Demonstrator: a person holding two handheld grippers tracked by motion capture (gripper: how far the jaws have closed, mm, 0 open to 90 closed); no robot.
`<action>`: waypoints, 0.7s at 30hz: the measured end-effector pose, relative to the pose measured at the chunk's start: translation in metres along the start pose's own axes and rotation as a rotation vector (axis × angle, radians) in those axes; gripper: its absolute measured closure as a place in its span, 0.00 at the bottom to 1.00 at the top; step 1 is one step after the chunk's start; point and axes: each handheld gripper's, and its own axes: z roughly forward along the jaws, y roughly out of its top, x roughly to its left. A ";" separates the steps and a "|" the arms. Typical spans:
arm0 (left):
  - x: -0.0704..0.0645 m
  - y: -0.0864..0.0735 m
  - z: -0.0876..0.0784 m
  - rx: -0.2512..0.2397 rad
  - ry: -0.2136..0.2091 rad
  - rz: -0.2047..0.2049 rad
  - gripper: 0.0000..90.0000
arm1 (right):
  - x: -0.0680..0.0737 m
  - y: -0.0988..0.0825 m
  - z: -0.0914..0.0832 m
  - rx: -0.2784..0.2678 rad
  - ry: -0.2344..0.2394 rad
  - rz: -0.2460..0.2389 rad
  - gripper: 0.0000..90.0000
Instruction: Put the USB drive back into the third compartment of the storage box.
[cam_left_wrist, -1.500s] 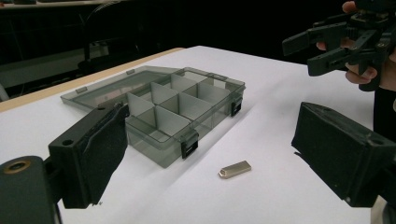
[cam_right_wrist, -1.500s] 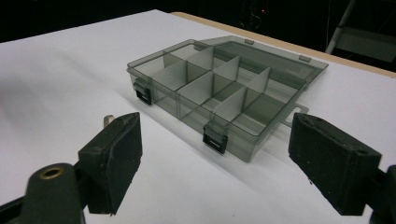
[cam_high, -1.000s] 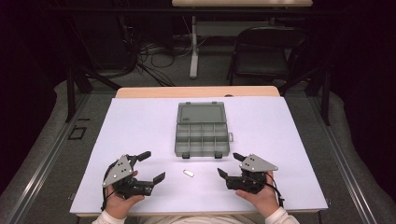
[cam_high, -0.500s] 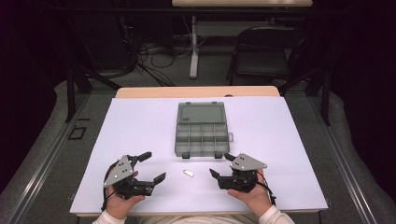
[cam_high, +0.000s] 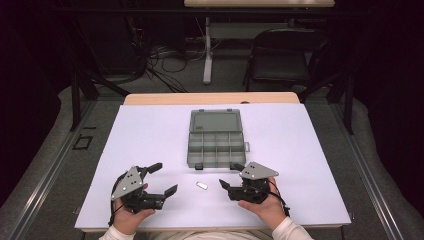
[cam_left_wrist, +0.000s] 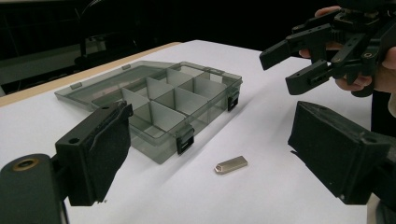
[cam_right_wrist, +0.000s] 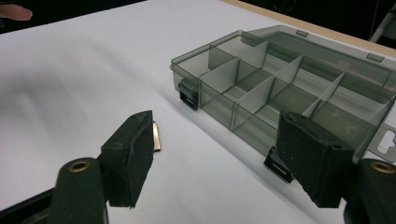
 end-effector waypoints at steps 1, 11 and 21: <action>0.000 0.000 0.000 0.000 0.000 0.000 0.14 | 0.000 0.000 0.000 0.000 0.000 0.000 0.31; 0.001 0.000 0.000 0.004 0.000 0.001 0.15 | 0.002 0.005 0.011 0.020 0.031 0.011 0.34; 0.001 -0.001 0.001 0.010 -0.008 -0.002 0.16 | 0.004 0.012 0.022 0.012 0.050 0.015 0.35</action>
